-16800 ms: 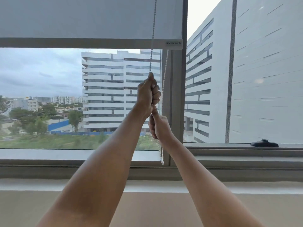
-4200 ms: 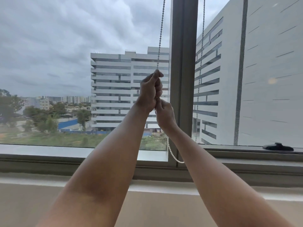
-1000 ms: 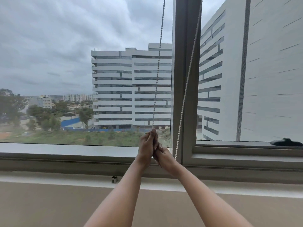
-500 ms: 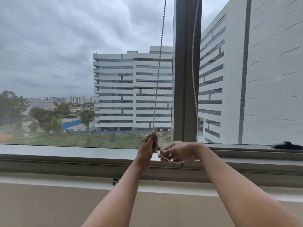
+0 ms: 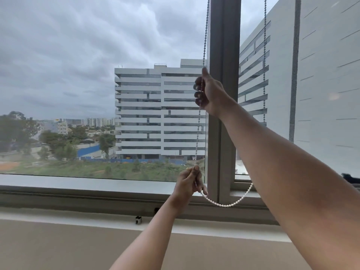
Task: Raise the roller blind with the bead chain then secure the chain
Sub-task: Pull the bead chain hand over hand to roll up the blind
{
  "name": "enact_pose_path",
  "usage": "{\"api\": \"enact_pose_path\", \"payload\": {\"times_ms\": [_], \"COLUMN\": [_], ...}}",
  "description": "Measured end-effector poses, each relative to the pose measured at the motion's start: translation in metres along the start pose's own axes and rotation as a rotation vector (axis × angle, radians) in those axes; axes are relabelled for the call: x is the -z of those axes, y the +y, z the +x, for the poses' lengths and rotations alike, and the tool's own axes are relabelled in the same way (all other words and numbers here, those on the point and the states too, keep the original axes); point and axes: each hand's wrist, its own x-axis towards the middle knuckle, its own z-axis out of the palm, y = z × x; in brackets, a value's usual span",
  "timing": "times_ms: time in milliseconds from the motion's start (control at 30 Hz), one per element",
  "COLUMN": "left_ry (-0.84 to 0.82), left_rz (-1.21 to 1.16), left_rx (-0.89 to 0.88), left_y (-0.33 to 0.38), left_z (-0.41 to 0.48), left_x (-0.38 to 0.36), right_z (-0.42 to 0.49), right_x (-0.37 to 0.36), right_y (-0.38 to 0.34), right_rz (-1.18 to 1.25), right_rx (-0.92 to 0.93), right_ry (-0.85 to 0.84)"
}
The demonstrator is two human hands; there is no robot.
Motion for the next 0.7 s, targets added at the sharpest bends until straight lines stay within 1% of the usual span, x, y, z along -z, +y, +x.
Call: {"api": "enact_pose_path", "payload": {"times_ms": [67,133,200,233,300,367,467,600,700], "left_ry": [-0.071,-0.121,-0.129,-0.121,-0.064,-0.005,0.056,0.128,0.170], "left_rz": [0.010,0.114,0.188,0.171,0.093,0.055,0.154,0.221,0.192], "left_rx": [0.037,0.092,0.133,0.142,0.088,-0.028,-0.170,-0.216,-0.221], "left_y": [0.002,0.008,0.021,0.034,0.069,0.115,0.181,0.240,0.247], "left_z": [-0.004,-0.004,0.002,0.007,0.024,0.044,0.075,0.100,0.108], "left_x": [-0.003,-0.002,0.003,0.005,0.008,0.001,-0.021,-0.052,-0.060], "right_z": [0.002,0.003,0.002,0.001,0.000,0.000,-0.004,-0.007,-0.007], "right_x": [0.000,0.002,0.002,0.002,0.001,-0.001,-0.007,-0.017,-0.022], "right_y": [0.002,0.005,0.005,0.004,0.004,0.004,0.003,0.002,0.002], "right_rz": [-0.003,0.009,0.027,0.030,0.014,0.001,0.027,0.038,0.062], "right_rx": [0.050,0.109,0.137,0.143,0.163,0.188,0.211,0.207,0.201], "right_ry": [0.028,0.028,0.007,-0.006,-0.011,0.001,0.000,-0.010,-0.007]}}
